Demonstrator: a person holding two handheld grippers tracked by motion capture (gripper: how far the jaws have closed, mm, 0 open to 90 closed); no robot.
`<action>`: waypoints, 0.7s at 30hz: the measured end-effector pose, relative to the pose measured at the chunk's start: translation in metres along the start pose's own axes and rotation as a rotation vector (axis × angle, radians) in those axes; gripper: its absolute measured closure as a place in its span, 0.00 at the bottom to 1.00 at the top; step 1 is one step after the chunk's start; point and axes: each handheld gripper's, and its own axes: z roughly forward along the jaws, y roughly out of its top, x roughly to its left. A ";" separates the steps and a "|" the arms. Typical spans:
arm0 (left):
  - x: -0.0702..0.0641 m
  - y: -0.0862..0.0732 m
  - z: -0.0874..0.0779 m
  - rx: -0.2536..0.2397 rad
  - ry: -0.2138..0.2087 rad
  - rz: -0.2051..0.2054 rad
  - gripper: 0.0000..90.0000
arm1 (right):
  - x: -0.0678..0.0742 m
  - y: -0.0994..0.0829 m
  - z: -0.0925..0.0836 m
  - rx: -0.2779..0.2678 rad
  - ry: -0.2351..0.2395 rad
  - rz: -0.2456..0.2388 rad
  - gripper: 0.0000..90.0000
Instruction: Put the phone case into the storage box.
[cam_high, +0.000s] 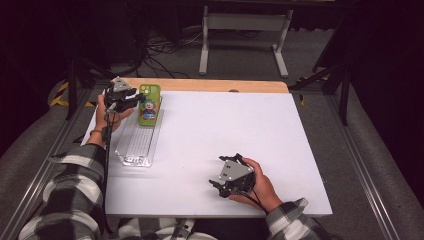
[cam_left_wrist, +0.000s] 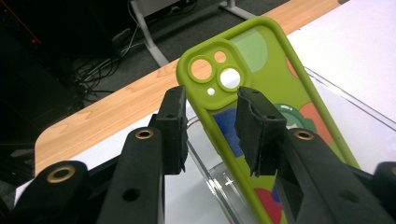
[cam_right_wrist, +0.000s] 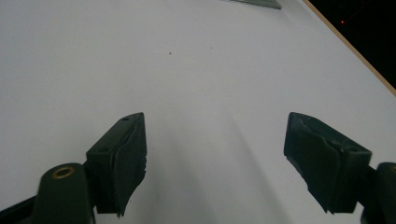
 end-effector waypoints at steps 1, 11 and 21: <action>-0.001 0.000 0.000 -0.001 0.003 0.000 0.71 | 0.000 0.000 0.000 0.000 -0.003 0.001 0.25; -0.008 0.003 -0.013 -0.045 -0.022 0.004 0.69 | -0.002 0.001 -0.004 -0.020 -0.025 0.010 0.24; -0.017 0.005 -0.029 -0.104 -0.039 0.015 0.67 | -0.005 0.002 -0.008 -0.051 -0.047 0.031 0.22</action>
